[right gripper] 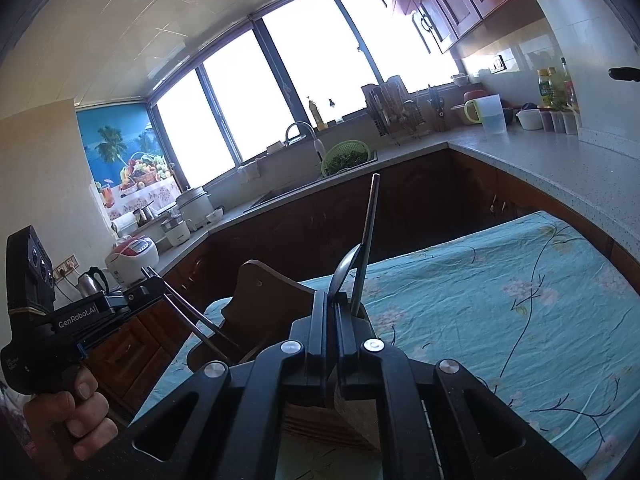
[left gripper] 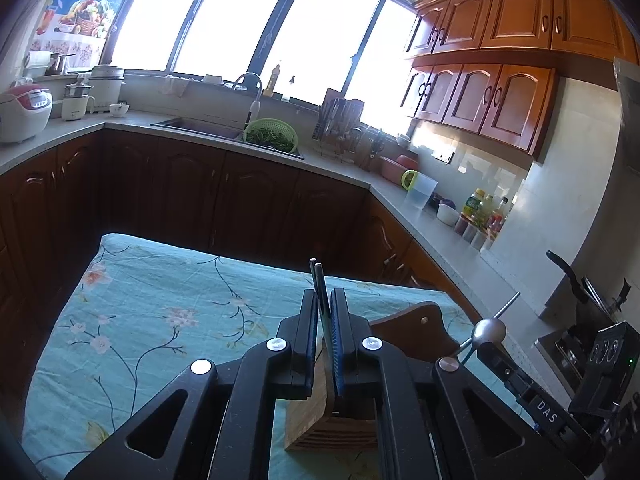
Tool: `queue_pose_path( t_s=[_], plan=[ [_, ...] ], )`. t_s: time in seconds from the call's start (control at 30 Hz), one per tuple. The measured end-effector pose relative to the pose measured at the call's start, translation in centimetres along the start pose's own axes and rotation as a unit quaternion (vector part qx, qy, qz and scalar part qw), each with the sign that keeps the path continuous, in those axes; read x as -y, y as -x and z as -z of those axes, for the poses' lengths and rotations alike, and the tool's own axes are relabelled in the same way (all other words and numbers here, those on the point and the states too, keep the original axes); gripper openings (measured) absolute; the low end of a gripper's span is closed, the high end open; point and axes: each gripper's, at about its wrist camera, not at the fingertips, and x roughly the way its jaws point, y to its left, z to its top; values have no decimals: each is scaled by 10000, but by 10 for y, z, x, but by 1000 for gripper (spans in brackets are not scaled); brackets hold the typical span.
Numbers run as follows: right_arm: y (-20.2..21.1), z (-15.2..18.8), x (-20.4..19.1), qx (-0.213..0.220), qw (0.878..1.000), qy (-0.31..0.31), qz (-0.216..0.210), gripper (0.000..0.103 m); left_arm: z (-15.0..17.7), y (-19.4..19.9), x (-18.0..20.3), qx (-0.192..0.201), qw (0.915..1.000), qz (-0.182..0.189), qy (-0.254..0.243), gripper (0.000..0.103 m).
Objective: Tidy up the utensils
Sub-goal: 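Lower the knife and chopstick into the holder and open both tools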
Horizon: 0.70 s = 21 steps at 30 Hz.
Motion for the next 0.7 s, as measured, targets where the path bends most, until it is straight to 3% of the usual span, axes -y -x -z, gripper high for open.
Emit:
queue_pose_path(
  t_s=[0.07,0.2,0.27,0.3,0.47,0.53,0.6,0.7],
  plan=[
    [0,-3,3,-42,9999,-93,-77,8,0,3,-3,-12,10000,2,64,19],
    [9,-5,4,13,9999,-132,-89,11,1,14,-6,69,9999,-7,132,24],
    [16,-6,4,42,9998,-172,-102,22,5,20,-7,81,9998,-9,183,33],
    [20,-7,4,64,9997,-204,-116,35,6,23,-8,81,9998,-31,195,37],
    [48,-6,7,205,9990,-338,-228,62,19,49,-12,109,9994,-168,296,68],
    [62,-3,8,260,9985,-408,-258,81,26,62,-15,129,9992,-144,358,71],
    [76,3,10,330,9982,-436,-234,86,34,72,-18,85,9989,-203,403,79],
    [96,13,12,337,9980,-494,-190,89,50,88,-20,-8,9987,-206,458,80]
  ],
)
